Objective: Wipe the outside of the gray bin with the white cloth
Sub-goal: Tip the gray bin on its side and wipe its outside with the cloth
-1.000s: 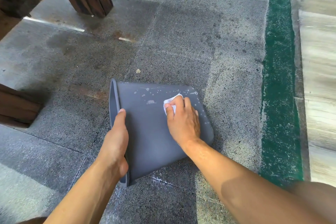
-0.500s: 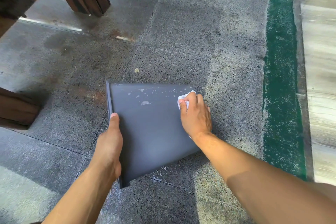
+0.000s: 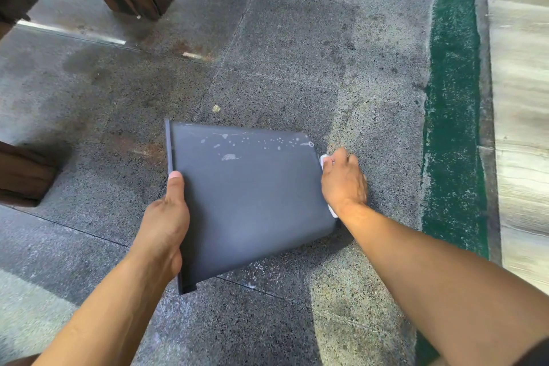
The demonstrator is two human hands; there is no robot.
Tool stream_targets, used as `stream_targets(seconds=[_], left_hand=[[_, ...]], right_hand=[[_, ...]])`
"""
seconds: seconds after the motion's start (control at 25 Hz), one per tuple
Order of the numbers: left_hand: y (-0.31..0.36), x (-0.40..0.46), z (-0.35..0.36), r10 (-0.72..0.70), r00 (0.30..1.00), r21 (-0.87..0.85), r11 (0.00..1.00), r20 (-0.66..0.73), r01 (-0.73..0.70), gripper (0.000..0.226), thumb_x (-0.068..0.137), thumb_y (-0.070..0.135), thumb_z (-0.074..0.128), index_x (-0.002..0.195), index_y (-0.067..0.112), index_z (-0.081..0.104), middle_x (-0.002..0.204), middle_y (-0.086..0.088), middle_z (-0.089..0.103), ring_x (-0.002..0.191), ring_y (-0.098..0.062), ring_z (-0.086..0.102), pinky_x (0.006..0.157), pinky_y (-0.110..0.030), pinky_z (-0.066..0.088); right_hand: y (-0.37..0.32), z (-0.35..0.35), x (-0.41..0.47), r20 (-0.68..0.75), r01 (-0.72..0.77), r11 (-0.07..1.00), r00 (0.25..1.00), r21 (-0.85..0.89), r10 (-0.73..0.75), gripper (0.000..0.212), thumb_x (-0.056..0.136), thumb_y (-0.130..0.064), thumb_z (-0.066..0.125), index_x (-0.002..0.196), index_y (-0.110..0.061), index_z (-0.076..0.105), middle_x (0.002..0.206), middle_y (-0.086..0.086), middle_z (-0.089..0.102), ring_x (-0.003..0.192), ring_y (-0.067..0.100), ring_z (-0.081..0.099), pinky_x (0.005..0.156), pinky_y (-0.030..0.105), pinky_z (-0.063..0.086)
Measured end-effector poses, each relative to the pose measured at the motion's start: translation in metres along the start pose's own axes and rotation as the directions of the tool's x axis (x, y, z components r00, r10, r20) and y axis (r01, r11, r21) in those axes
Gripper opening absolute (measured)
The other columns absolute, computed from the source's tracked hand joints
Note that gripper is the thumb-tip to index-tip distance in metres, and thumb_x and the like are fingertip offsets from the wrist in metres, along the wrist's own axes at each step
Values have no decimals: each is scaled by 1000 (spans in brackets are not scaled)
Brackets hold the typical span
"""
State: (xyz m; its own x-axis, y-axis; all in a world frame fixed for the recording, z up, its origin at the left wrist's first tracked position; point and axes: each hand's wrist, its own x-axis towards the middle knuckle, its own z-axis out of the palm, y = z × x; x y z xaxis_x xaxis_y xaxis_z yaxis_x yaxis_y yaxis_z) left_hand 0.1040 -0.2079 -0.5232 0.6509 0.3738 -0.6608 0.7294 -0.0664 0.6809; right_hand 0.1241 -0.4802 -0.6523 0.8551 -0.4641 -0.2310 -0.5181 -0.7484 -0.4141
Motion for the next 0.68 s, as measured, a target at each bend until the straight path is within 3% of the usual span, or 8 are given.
stream_targets(seconds=[0.12,0.2,0.28,0.4,0.44,0.6,0.68], left_hand=[[3,-1,-1,-5,1000,-28,1000,25,6,56,99,68,44,101,15,63,110,-1,74,107,-29,71,104,-57,53],[4,-1,-1,-23,997,-66,997,68,27,52,102,63,43,112,17,65,114,-1,75,107,-25,71,105,-55,52],[5,-3,1,-43,991,-100,993,125,56,55,104,59,44,126,13,65,122,-2,76,109,-23,72,102,-50,54],[8,-5,3,-69,969,-189,975,237,116,48,105,52,48,120,13,71,104,-2,84,88,-17,80,78,-39,57],[10,-5,2,-62,956,-207,970,286,124,47,105,51,47,120,14,72,103,-2,84,87,-17,81,77,-38,56],[17,-8,0,-3,921,-264,958,389,115,58,94,57,51,124,13,74,116,-10,81,102,-27,78,92,-42,55],[20,-8,2,11,910,-290,949,415,121,65,90,60,50,126,11,74,122,-13,79,108,-30,76,96,-42,55]], right_hand=[[38,3,-5,149,-164,986,975,-15,164,18,107,-31,39,109,-15,48,108,14,57,78,25,60,62,36,46],[54,3,-8,149,-337,939,934,66,325,17,107,-31,39,107,-16,47,107,15,60,72,24,57,54,30,37],[54,-2,-5,126,-404,906,913,124,389,17,107,-32,41,105,-17,46,106,17,62,73,26,57,52,28,32],[37,-11,1,62,-353,919,936,176,347,19,105,-38,44,104,-19,48,106,17,63,84,34,62,61,33,44],[31,-16,2,27,-331,923,943,197,333,19,104,-39,44,103,-22,49,107,15,63,86,35,63,65,35,47],[0,-38,2,-56,-306,896,939,322,340,15,101,-46,45,97,-31,50,102,6,59,88,35,62,79,44,52],[-20,-48,-2,-51,-249,865,953,436,300,13,99,-43,51,96,-31,54,95,0,57,90,33,61,76,36,46]])
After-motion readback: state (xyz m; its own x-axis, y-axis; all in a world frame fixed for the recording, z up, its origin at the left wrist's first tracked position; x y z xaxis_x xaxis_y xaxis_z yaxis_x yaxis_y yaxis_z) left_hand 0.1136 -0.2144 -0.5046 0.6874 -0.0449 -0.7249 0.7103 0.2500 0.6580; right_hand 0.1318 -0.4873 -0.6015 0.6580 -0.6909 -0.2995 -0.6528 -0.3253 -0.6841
